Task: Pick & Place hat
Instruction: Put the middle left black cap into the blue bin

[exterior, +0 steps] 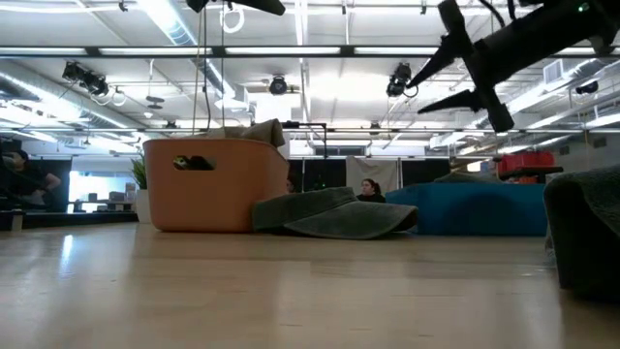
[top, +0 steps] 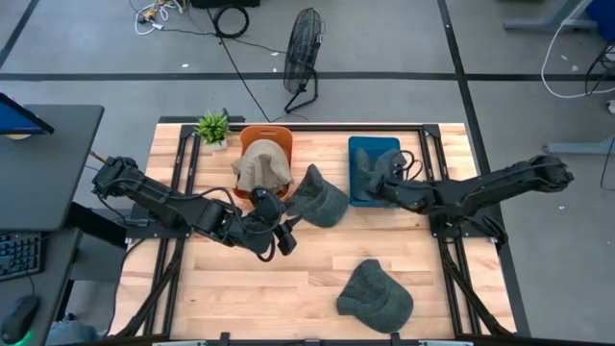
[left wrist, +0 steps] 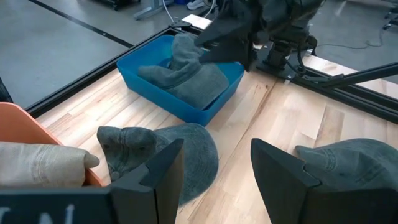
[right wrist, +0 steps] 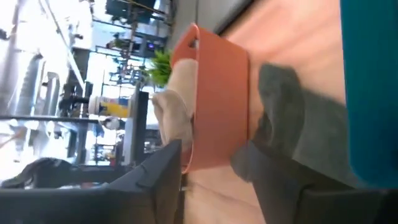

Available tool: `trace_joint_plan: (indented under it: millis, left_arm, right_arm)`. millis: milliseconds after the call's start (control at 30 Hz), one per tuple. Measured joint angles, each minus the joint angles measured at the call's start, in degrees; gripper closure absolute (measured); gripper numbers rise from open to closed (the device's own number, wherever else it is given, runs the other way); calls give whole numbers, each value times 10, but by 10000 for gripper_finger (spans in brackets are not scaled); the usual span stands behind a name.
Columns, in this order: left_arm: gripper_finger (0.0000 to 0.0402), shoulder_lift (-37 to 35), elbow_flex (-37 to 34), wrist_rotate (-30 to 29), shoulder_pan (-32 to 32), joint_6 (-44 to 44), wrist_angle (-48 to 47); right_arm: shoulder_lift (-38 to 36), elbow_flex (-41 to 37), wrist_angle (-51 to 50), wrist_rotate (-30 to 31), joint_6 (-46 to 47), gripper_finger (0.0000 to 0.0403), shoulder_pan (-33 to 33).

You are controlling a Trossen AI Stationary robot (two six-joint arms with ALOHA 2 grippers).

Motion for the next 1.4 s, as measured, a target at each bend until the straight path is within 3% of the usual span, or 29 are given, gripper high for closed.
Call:
trace_joint_plan:
  millis: [200, 367, 533, 700, 967, 1200, 1400]
  left_arm:
    - [213, 0, 0, 1, 0, 0, 0]
    - [213, 0, 0, 1, 0, 0, 1]
    - [213, 0, 0, 1, 0, 0, 1]
    - [213, 0, 0, 1, 4, 1, 1]
    - [213, 0, 0, 1, 14, 2, 1]
    - [213, 0, 0, 1, 24, 7, 1]
    - [213, 0, 0, 0, 27, 7, 1]
  right_arm:
    - [-81, 0, -39, 1, -142, 288, -18]
    - [-156, 0, -219, 27, -159, 390, -47]
    - [-190, 0, -420, 59, -63, 394, -77]
    - [-188, 0, -517, 77, -30, 399, -118]
    - [-159, 0, -524, 78, -68, 401, -225]
    - [-88, 0, -419, -7, -205, 402, -309]
    - [-23, 0, -400, -27, -191, 402, -337]
